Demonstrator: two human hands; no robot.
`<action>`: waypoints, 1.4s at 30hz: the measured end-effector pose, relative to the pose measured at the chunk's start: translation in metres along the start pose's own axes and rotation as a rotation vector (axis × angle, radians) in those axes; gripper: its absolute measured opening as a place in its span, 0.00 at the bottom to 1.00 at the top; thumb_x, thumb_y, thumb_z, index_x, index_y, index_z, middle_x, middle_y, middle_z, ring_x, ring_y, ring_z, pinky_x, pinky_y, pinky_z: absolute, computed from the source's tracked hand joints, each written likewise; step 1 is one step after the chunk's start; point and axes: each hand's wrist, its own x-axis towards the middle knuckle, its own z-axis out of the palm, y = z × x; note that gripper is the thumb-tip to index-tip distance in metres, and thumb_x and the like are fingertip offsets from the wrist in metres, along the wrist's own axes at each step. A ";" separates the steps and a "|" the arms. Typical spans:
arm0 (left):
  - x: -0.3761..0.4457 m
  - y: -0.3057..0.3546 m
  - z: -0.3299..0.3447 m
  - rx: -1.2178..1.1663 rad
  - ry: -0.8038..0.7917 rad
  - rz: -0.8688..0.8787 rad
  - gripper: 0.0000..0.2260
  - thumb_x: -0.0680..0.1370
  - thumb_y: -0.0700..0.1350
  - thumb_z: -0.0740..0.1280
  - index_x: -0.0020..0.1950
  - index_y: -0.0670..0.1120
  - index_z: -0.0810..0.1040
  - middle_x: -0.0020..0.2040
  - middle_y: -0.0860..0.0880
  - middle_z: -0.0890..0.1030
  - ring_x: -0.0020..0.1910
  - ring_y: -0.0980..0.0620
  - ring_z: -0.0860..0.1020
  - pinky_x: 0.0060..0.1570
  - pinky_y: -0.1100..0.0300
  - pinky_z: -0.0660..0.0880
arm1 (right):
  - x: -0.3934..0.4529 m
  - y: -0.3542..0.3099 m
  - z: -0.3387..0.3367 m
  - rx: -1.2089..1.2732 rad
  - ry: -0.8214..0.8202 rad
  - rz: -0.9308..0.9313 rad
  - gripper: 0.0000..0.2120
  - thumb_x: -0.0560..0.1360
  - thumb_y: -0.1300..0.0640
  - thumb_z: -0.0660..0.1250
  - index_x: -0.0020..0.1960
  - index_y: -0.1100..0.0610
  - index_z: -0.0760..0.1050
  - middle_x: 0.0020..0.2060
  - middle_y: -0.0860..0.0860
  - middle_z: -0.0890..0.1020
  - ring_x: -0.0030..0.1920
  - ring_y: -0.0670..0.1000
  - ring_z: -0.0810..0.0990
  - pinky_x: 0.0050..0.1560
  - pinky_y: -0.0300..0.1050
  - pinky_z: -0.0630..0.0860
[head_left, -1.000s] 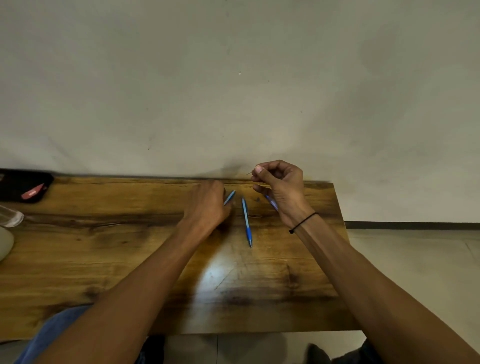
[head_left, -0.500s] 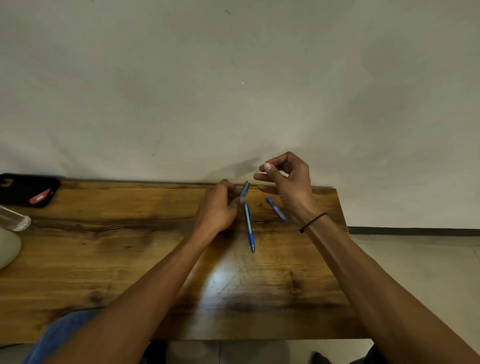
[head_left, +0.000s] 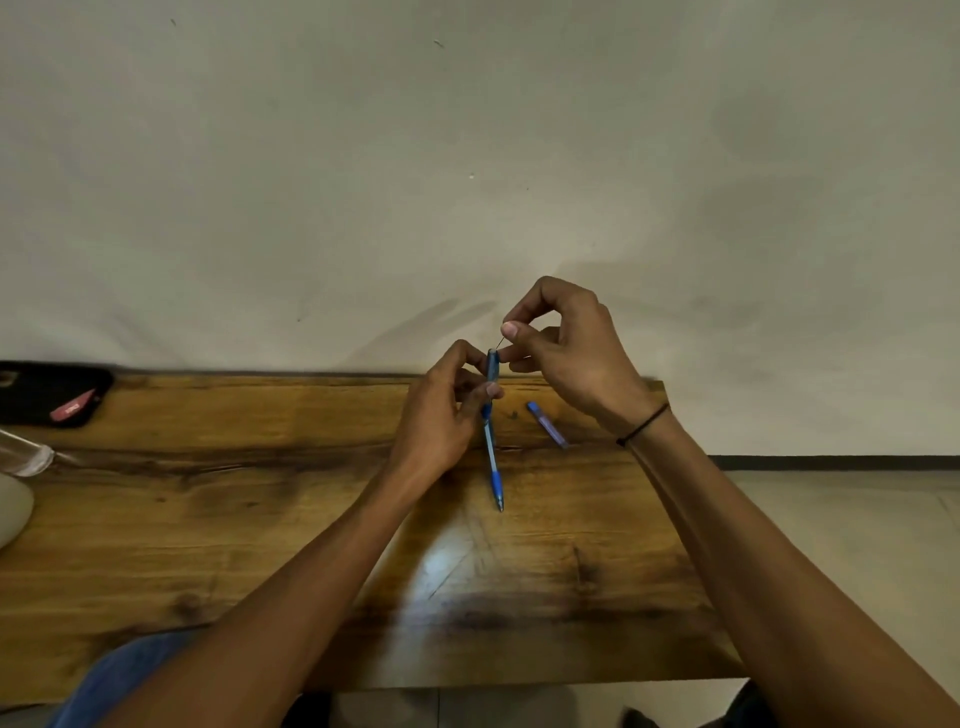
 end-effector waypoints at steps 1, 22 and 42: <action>0.000 0.001 0.000 0.006 0.002 0.006 0.08 0.83 0.46 0.69 0.60 0.47 0.75 0.49 0.51 0.89 0.50 0.54 0.87 0.52 0.54 0.84 | 0.000 -0.001 0.000 -0.018 0.003 -0.001 0.03 0.81 0.61 0.71 0.51 0.58 0.78 0.48 0.49 0.83 0.40 0.47 0.89 0.44 0.48 0.87; 0.000 0.002 0.000 0.049 0.020 0.029 0.07 0.82 0.45 0.71 0.56 0.48 0.75 0.50 0.47 0.88 0.49 0.51 0.86 0.49 0.51 0.85 | -0.003 -0.007 0.002 -0.218 0.040 -0.036 0.02 0.79 0.60 0.74 0.48 0.57 0.82 0.43 0.46 0.84 0.38 0.44 0.87 0.47 0.48 0.86; 0.000 0.006 0.000 -0.017 0.041 -0.013 0.07 0.83 0.44 0.70 0.55 0.51 0.74 0.49 0.49 0.89 0.49 0.53 0.87 0.49 0.45 0.86 | -0.001 0.030 -0.001 -0.129 0.034 -0.001 0.07 0.81 0.67 0.68 0.55 0.60 0.82 0.49 0.52 0.85 0.43 0.48 0.88 0.47 0.44 0.86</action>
